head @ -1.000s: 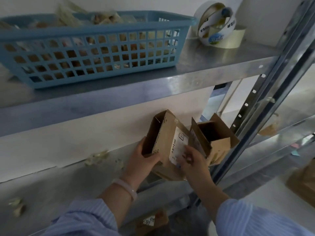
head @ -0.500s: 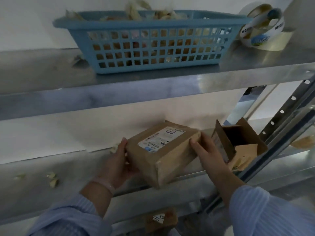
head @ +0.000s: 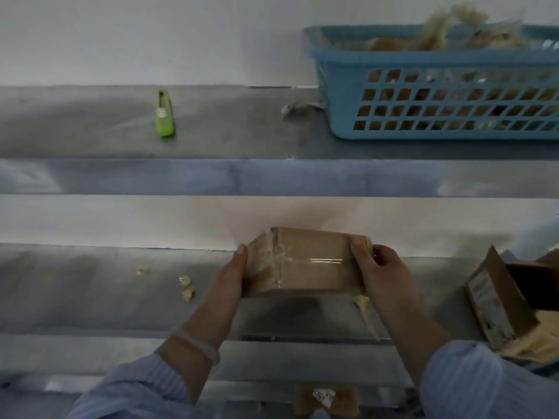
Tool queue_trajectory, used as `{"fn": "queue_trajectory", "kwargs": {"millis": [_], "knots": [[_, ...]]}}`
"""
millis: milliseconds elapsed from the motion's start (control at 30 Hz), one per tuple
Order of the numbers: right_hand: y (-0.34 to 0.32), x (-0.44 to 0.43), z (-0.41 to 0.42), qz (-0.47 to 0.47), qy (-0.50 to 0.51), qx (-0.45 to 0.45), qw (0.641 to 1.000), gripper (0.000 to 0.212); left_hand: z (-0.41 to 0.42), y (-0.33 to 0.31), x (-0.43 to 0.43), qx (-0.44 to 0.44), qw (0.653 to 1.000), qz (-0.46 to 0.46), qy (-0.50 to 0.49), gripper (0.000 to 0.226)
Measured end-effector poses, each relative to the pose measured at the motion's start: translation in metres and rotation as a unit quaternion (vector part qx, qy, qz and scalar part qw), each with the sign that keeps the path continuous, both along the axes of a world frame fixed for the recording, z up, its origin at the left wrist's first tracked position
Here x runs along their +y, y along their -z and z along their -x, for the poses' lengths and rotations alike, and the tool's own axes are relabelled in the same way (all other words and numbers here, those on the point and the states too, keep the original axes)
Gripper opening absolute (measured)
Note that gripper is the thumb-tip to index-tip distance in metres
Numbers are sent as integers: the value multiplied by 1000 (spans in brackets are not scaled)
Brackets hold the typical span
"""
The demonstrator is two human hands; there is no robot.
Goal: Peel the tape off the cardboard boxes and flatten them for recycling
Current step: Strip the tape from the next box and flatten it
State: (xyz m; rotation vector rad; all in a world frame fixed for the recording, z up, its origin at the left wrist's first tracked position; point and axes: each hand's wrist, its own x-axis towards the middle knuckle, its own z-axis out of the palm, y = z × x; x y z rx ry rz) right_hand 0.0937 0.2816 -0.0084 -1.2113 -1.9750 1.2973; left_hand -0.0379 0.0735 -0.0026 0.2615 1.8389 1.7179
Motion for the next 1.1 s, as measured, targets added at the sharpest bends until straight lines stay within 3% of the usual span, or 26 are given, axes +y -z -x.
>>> {"fn": "queue_trajectory", "kwargs": {"millis": [100,200,333,400,467,567,667,833,967,1100], "knots": [[2,-11,20,2,-32,-55,998,64,11,1,-16,0,999,33,41,74],[3,-26,37,-32,-74,-106,991,73,23,3,-26,-38,997,68,-11,47],[4,-45,50,-75,-153,-171,971,84,39,15,-38,-47,993,107,-30,29],[3,-53,57,-157,-167,-176,957,71,47,25,-40,-37,990,130,-41,28],[-3,-58,63,-287,-174,-120,934,52,51,29,-39,-34,991,121,-42,23],[-5,-57,74,-445,-266,-44,854,31,53,27,-38,-57,993,80,-62,25],[-4,-55,83,-421,-344,-94,834,38,58,28,-47,-45,995,59,-74,25],[1,-66,93,-431,-300,-89,847,29,70,26,-53,-35,997,32,-55,20],[6,-73,94,-484,-326,-161,796,65,79,28,-51,-93,993,15,-78,23],[14,-71,89,-505,-327,-157,783,69,85,32,-47,-109,992,18,-67,19]]}}
